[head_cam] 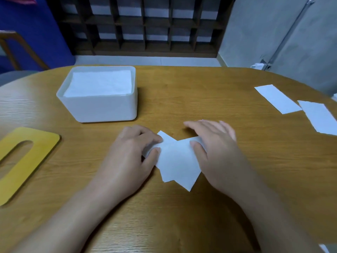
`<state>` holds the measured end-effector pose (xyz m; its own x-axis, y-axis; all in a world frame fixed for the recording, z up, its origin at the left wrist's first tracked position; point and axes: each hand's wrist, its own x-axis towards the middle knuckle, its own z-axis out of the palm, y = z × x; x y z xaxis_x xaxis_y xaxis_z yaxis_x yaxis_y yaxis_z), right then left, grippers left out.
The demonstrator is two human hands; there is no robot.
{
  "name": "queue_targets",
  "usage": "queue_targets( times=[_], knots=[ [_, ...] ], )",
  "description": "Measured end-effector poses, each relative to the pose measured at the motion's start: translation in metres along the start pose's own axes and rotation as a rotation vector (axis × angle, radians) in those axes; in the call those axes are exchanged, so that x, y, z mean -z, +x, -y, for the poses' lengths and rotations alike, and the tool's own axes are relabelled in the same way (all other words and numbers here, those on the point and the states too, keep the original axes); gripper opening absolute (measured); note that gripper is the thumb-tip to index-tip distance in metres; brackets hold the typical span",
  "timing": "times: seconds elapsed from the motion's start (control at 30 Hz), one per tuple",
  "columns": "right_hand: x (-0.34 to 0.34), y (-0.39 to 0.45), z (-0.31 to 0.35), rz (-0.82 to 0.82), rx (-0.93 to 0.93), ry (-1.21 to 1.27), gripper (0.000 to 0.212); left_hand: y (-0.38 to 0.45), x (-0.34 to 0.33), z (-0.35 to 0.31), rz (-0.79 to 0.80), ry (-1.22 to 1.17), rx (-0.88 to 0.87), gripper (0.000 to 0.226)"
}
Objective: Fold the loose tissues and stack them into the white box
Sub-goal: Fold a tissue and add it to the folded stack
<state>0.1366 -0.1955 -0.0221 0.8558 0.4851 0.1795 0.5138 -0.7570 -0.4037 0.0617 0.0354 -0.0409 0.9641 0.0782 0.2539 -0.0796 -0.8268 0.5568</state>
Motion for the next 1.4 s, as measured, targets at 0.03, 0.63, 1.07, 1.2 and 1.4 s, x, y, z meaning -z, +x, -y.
queue_targets(
  times=[0.03, 0.63, 1.07, 1.2, 1.4],
  knots=[
    [0.002, 0.002, -0.001, 0.023, -0.010, -0.011, 0.047, 0.000, 0.000, 0.000, 0.000, 0.003, 0.003, 0.023],
    [0.025, -0.010, 0.006, -0.094, -0.150, 0.484, 0.008, 0.005, -0.002, -0.018, -0.085, -0.393, 0.039, 0.015],
    [0.012, -0.023, 0.012, 0.058, -0.231, 0.132, 0.011, 0.013, 0.003, -0.010, -0.001, -0.225, 0.183, 0.012],
    [0.012, -0.028, 0.009, 0.039, -0.206, -0.002, 0.021, 0.008, 0.002, -0.011, 0.012, 0.042, 0.098, 0.038],
    [0.012, -0.030, 0.015, 0.078, -0.219, 0.033, 0.034, 0.005, 0.007, -0.017, 0.107, 0.121, 0.101, 0.065]
  ],
)
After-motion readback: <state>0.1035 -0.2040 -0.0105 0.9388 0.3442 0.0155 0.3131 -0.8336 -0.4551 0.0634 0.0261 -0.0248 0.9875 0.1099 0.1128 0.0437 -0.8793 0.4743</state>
